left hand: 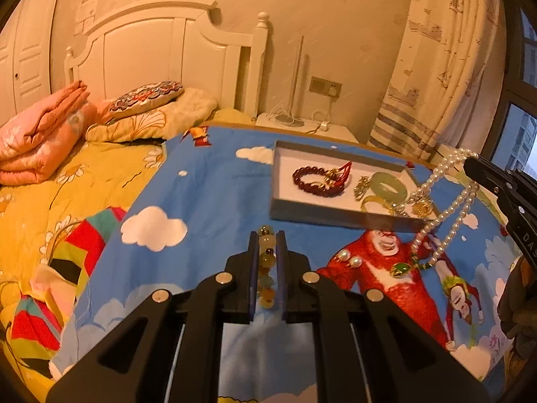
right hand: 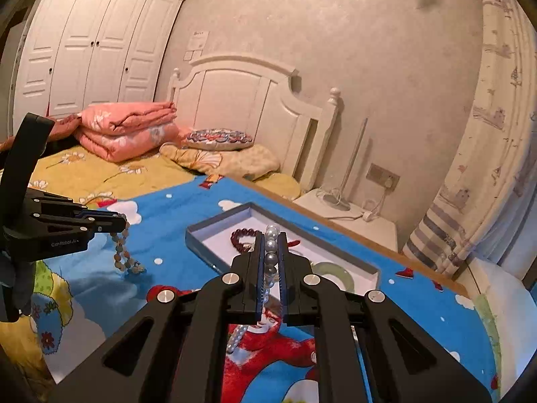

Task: Organize jewelry
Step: 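Lift the pearl necklace with the right tool while the left lifts the bead bracelet, then lower the bead bracelet and pearl necklace into the tray and open both tools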

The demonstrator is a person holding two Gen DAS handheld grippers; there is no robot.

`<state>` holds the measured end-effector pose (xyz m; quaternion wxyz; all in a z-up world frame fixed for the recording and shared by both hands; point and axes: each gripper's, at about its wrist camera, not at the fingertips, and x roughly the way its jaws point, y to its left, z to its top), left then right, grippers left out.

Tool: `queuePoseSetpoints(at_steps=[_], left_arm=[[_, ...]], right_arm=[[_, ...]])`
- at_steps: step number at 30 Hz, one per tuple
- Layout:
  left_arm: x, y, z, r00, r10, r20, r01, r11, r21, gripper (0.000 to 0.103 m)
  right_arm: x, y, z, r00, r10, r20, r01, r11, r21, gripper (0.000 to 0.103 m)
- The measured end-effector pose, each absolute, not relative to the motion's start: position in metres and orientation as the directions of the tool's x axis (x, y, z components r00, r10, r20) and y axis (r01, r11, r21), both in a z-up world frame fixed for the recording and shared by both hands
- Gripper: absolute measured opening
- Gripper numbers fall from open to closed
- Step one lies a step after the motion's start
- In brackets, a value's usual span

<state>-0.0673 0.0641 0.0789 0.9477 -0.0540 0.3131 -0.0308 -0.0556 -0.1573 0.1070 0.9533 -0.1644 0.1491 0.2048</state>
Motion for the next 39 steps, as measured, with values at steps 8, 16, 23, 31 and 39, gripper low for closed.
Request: queuePoseSetpoints(at_steps=[8,16,23,31,39], left_arm=[[-0.06,0.049,0.091,0.806,-0.098,-0.584,0.056,0.994,-0.09,0.009],[-0.048,0.037,0.095,0.804,-0.111,-0.584,0.085,0.994,-0.07,0.009],[-0.032,0.027,0.102,0.808,-0.121,-0.577,0.108,0.993,-0.057,0.009],[-0.007,0.014,0.109,0.808,-0.139,-0.573,0.135,0.99,-0.051,0.009],[0.025,0.001,0.109,0.798,-0.162,-0.58,0.153,0.986,-0.065,0.009]], right_arm=[[-0.057,-0.167,0.114,0.884,0.33,-0.331,-0.419,0.874,-0.245,0.008],[-0.053,-0.173,0.116,0.888,0.319,-0.33,-0.404,0.885,-0.231,0.008],[-0.042,-0.173,0.12,0.891,0.321,-0.321,-0.401,0.888,-0.225,0.008],[-0.018,-0.175,0.127,0.887,0.337,-0.315,-0.407,0.893,-0.191,0.008],[0.015,-0.176,0.132,0.874,0.362,-0.323,-0.423,0.895,-0.142,0.008]])
